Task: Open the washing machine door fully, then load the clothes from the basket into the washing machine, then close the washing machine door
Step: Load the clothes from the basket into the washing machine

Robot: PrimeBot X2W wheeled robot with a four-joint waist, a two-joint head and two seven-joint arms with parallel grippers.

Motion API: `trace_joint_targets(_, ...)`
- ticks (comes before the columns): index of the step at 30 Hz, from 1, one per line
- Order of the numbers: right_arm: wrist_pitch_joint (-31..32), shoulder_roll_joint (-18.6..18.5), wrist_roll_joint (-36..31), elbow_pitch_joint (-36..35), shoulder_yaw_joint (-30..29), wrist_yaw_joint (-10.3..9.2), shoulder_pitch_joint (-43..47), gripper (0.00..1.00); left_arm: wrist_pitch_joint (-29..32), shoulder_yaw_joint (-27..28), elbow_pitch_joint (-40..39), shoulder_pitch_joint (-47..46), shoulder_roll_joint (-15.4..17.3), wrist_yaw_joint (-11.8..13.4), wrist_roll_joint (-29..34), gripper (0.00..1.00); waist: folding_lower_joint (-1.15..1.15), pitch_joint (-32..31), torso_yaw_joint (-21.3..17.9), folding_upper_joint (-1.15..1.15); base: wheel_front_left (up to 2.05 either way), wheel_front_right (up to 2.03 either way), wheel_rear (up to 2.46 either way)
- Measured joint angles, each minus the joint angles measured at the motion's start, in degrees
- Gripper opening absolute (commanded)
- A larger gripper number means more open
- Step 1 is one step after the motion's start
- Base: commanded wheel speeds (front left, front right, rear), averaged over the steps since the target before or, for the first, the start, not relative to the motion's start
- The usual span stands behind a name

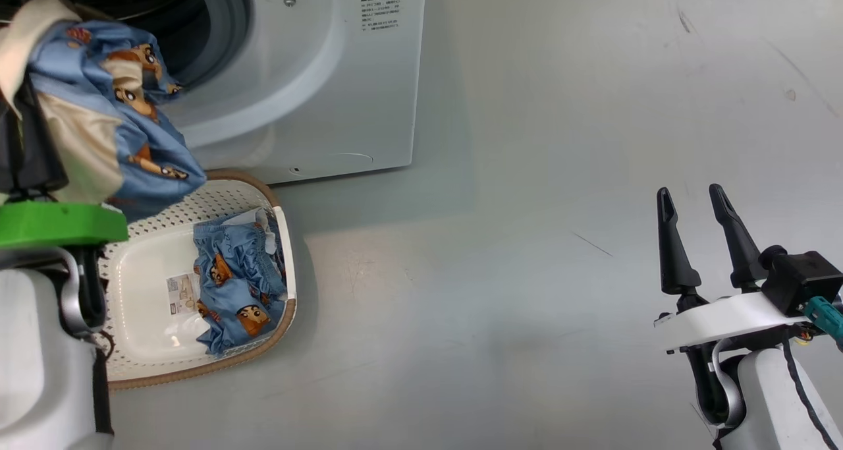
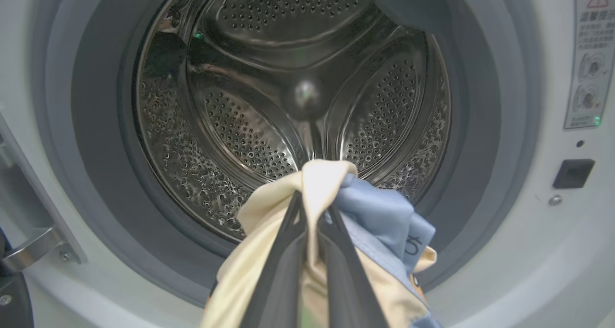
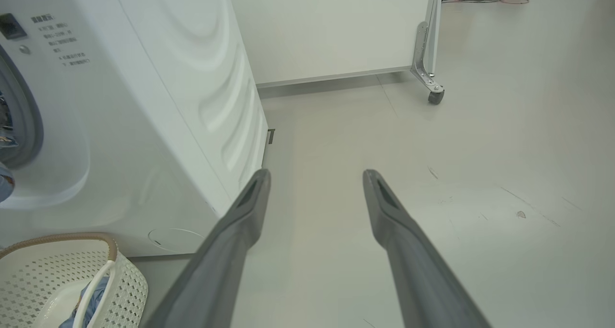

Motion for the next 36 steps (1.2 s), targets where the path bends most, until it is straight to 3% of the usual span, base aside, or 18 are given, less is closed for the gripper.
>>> trace_joint_targets(19, 0.0, 0.3, 0.6, -0.3, 0.1, 0.0, -2.4, 1.0, 9.4, 1.0, 7.8, -17.7, 6.9, 0.0, 0.1, 0.0, 0.0, 8.1, -2.4, 0.0, 0.0, 0.0, 0.0)
trace_joint_targets(36, 0.0, 1.7, 1.9, -0.2, 2.0, 0.0, -4.3, 1.0, 18.6, -0.2, 14.6, -31.8, 9.1, -0.4, -1.5, 0.0, 0.01, 16.0, -2.8, 0.0, 0.0, 0.0, 0.0)
